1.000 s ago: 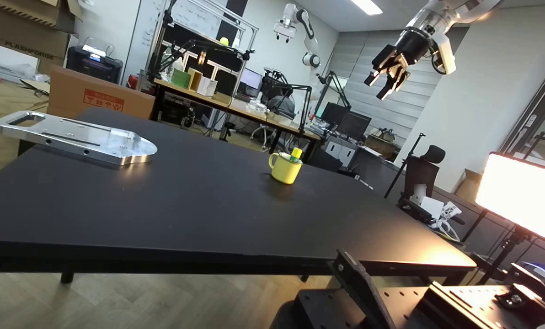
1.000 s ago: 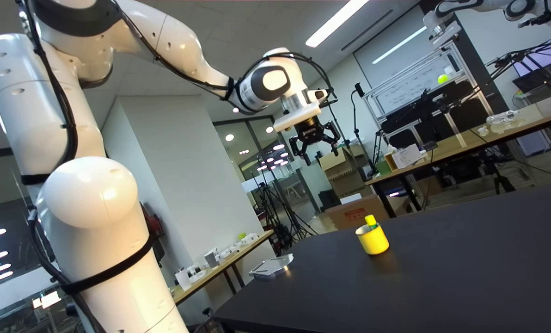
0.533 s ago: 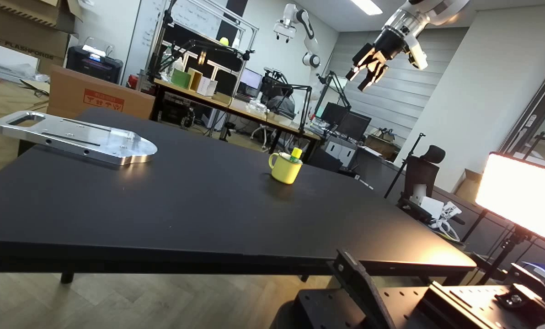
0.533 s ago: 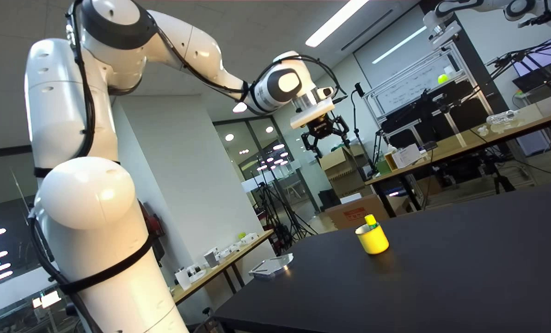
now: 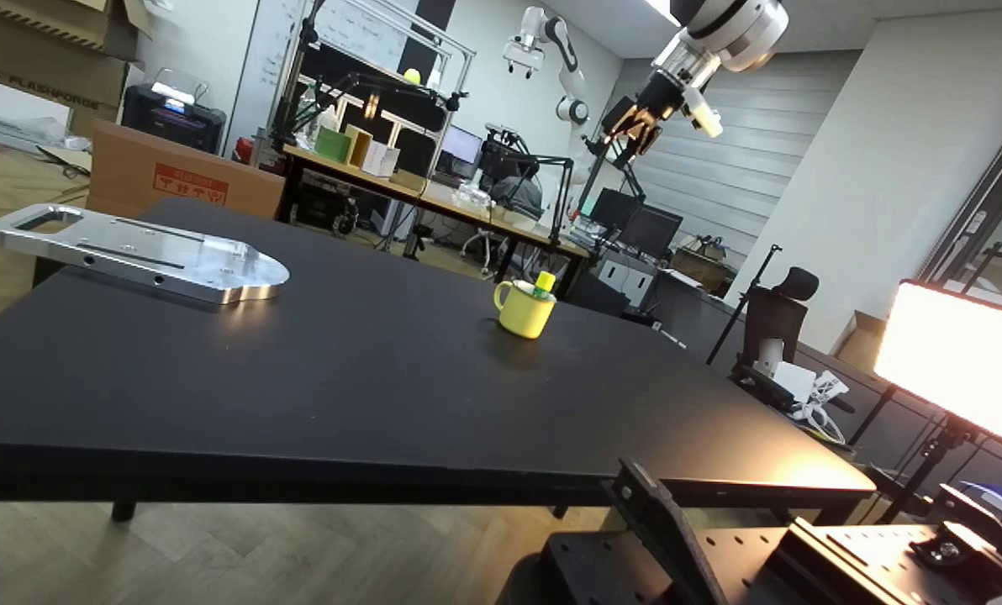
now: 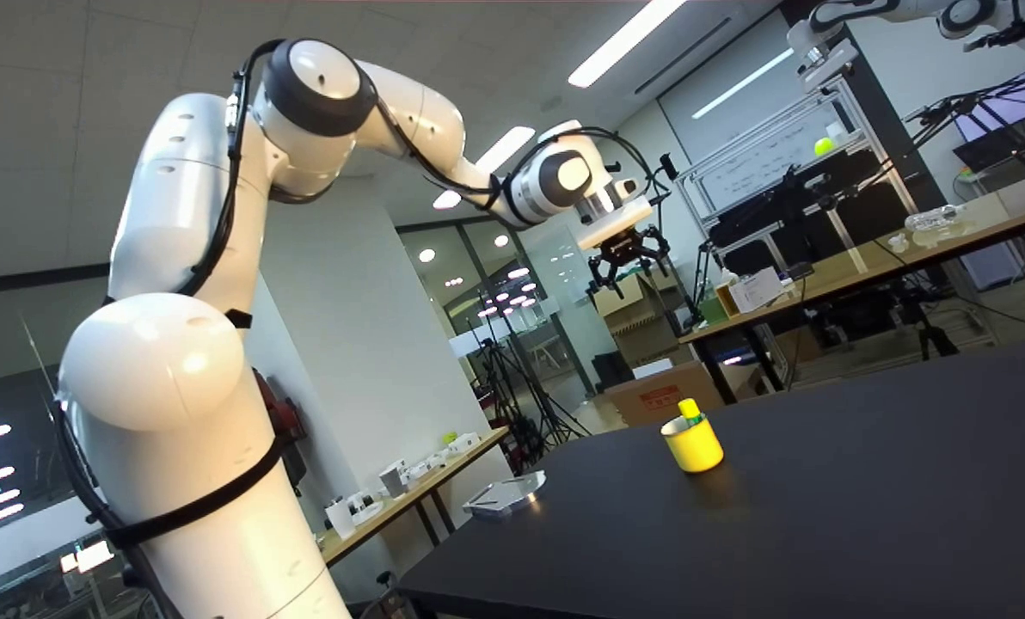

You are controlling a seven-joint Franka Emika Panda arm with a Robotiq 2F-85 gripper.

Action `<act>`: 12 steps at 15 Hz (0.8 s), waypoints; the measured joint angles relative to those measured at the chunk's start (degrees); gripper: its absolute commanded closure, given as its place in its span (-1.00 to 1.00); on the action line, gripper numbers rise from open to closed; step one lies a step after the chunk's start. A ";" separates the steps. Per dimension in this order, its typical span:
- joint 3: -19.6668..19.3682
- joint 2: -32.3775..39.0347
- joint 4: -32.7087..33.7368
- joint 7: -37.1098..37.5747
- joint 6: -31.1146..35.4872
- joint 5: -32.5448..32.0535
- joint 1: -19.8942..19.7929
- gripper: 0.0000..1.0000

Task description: Remove the glue stick from the yellow mug

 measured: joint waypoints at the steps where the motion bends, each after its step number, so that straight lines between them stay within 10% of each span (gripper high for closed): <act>1: 0.81 2.32 2.66 -0.28 -0.37 -0.05 -0.50 -1.00; 12: 3.78 19.74 18.18 5.88 -6.82 -4.15 -0.84 -1.00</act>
